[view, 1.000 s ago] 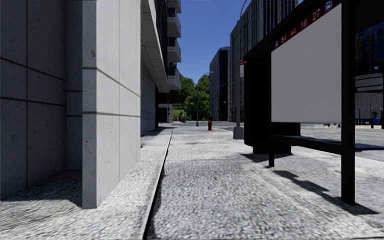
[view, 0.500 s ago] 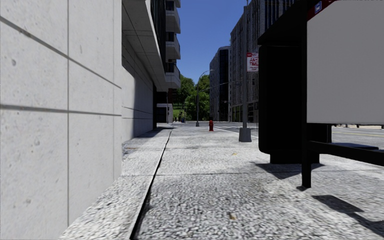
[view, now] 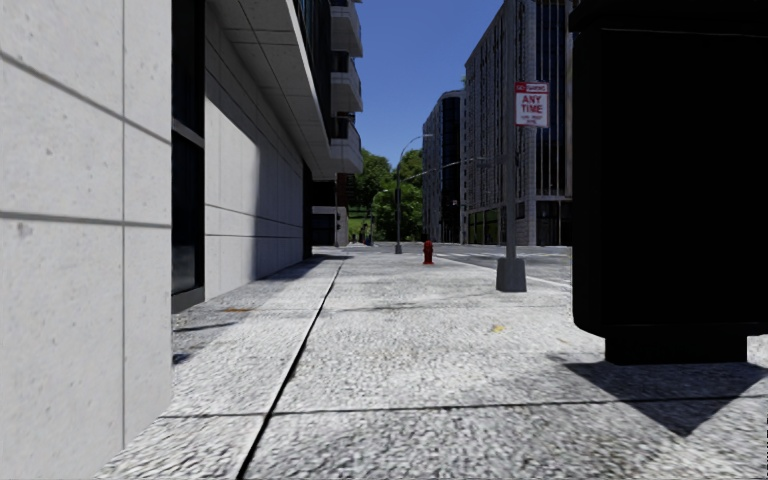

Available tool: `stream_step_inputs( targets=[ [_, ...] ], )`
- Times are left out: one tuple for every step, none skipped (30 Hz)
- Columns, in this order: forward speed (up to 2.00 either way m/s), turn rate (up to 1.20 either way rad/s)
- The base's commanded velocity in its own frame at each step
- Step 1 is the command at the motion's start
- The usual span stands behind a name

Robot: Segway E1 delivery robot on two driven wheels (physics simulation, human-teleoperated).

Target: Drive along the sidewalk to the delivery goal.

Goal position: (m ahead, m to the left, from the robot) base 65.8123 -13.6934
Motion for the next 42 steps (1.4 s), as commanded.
stream_step_inputs(
  targets=[
    [2.0,0.21],
    [2.0,0.21],
    [2.0,0.21],
    [2.0,0.21],
    [2.0,0.21],
    [2.0,0.19],
    [2.0,0.03],
    [2.0,0.0],
    [2.0,0.0],
    [2.0,0.0],
    [2.0,0.0],
    [2.0,0.0],
    [2.0,0.0],
    [2.0,0.0],
    [2.0,0.0],
    [2.0,0.06],
    [2.0,0.09],
    [2.0,0.1],
    [2.0,0.1],
    [2.0,0.12],
    [2.0,0.13],
    [2.0,0.13],
    [2.0,0.14],
    [2.0,0.14],
    [2.0,0.14],
    [2.0,0.14],
    [2.0,0.14],
    [2.0,0.14],
    [2.0,0.14],
    [2.0,0.14],
    [2.0,0.14],
    [2.0,0.14],
    [2.0,0.14],
    [2.0,0.15],
    [2.0,0.18],
    [2.0,0.19],
    [2.0,0.2],
    [2.0,0.2],
    [2.0,0.2],
    [2.0,0.2],
    [2.0,0.21],
    [2.0,0.21]
  ],
)
